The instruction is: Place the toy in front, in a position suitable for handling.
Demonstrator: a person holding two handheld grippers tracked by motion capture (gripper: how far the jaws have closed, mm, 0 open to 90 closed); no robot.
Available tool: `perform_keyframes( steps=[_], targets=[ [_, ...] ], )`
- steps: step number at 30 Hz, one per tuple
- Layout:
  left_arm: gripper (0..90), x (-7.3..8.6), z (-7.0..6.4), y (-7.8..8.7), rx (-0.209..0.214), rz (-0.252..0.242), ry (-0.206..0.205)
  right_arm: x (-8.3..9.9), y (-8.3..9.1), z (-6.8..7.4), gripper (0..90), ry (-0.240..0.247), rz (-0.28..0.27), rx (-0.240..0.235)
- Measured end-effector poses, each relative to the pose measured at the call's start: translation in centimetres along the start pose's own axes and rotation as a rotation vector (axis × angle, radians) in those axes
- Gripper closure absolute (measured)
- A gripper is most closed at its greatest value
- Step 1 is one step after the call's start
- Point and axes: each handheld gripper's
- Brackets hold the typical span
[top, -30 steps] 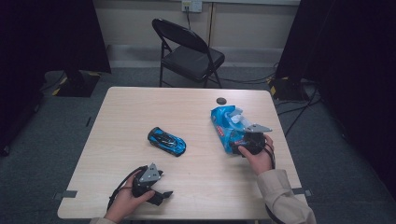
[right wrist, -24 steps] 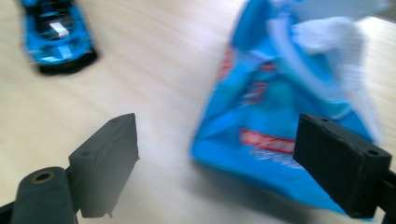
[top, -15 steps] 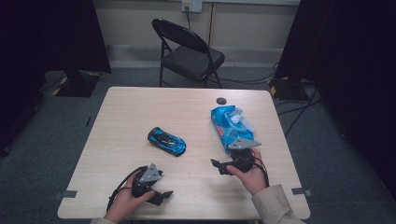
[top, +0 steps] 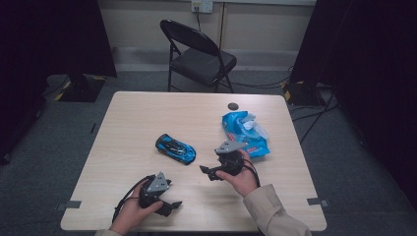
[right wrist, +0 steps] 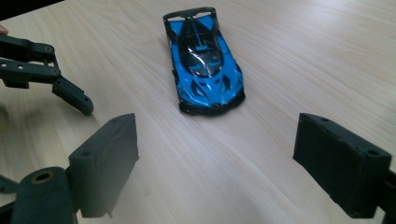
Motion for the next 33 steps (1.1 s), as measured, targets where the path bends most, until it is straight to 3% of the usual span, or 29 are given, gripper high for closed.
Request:
perform_keyframes(
  steps=[13, 22, 33],
  targets=[
    [13.7, 0.0, 0.0, 0.0, 0.007, -0.002, 0.001, -2.2, -4.3, 0.0, 13.6, 0.039, 0.035, -0.033],
    [13.7, 0.0, 0.0, 0.0, 0.008, -0.002, 0.0, -3.5, -6.3, 0.2, 13.6, 0.062, 0.033, -0.06],
    [13.6, 0.0, 0.0, 0.0, 0.006, 0.001, -0.001, -4.5, -8.7, -0.5, 13.3, 0.073, 0.049, -0.058]
  ],
)
Point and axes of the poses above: each handheld gripper's, and its own axes: y roughly backward along the jaws, x roughly out of its underside, z roughly to its left, and after that the axes turned 12 degrees about z, right-handed
